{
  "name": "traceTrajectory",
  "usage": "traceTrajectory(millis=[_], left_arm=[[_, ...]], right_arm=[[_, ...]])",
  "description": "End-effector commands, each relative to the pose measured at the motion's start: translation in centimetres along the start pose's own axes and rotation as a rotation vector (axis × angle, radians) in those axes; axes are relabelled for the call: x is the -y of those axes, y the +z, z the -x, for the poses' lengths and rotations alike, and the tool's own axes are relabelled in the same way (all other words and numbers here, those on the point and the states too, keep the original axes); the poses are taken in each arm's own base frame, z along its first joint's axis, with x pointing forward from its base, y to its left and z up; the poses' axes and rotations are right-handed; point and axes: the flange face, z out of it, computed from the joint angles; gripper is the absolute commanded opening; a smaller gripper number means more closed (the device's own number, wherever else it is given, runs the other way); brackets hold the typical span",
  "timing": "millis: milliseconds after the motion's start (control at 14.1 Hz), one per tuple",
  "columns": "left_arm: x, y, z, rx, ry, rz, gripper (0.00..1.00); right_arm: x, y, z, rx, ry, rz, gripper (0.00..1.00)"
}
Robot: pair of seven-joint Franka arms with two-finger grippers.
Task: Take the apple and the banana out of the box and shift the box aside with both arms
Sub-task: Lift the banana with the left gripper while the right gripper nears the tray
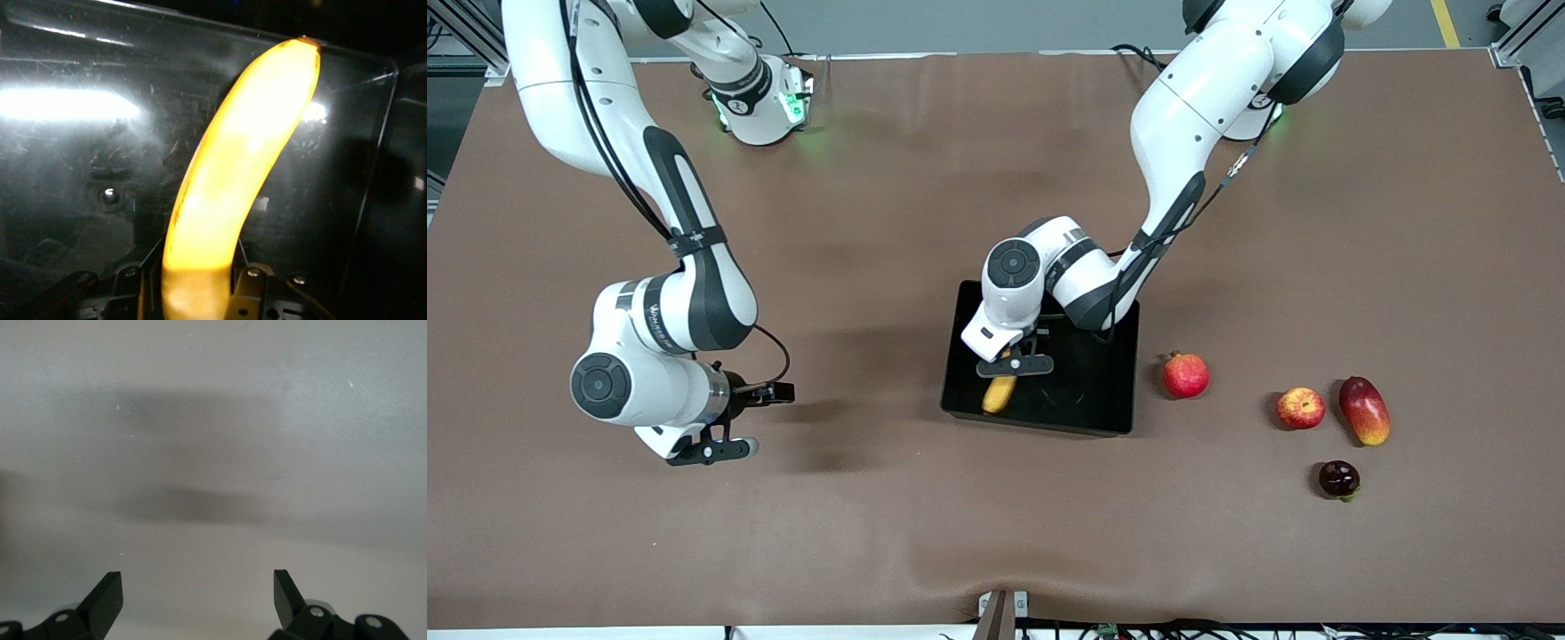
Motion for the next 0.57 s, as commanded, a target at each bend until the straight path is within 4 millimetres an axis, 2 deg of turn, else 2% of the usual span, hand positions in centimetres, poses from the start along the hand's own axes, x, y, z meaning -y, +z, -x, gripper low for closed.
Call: traceTrajectory(millis=[0, 142, 212, 354, 496], left_arm=[[-0.4, -0.8, -1.0, -0.046, -0.004, 0.008, 0.00], [-0.2, -2.2, -1.9, -0.062, -0.013, 0.019, 0.00], [-0.2, -2.8, -2.1, -0.069, -0.010, 0.025, 0.00], [-0.2, -4.9, -3.0, -0.096, -0.012, 0.042, 0.00], [1.0, -7.0, -4.8, -0.119, -0.040, 0.052, 0.00]], right_arm=[[2.6, -0.2, 0.5, 0.008, 0.026, -0.008, 1.00], [4.6, -0.9, 0.8, 0.000, 0.029, -0.003, 1.00], [4.7, -1.4, 0.9, -0.008, 0.028, -0.004, 1.00], [5.1, -1.1, 1.2, -0.005, 0.024, -0.004, 1.00], [6.7, -1.1, 1.5, -0.008, 0.061, -0.001, 1.00]])
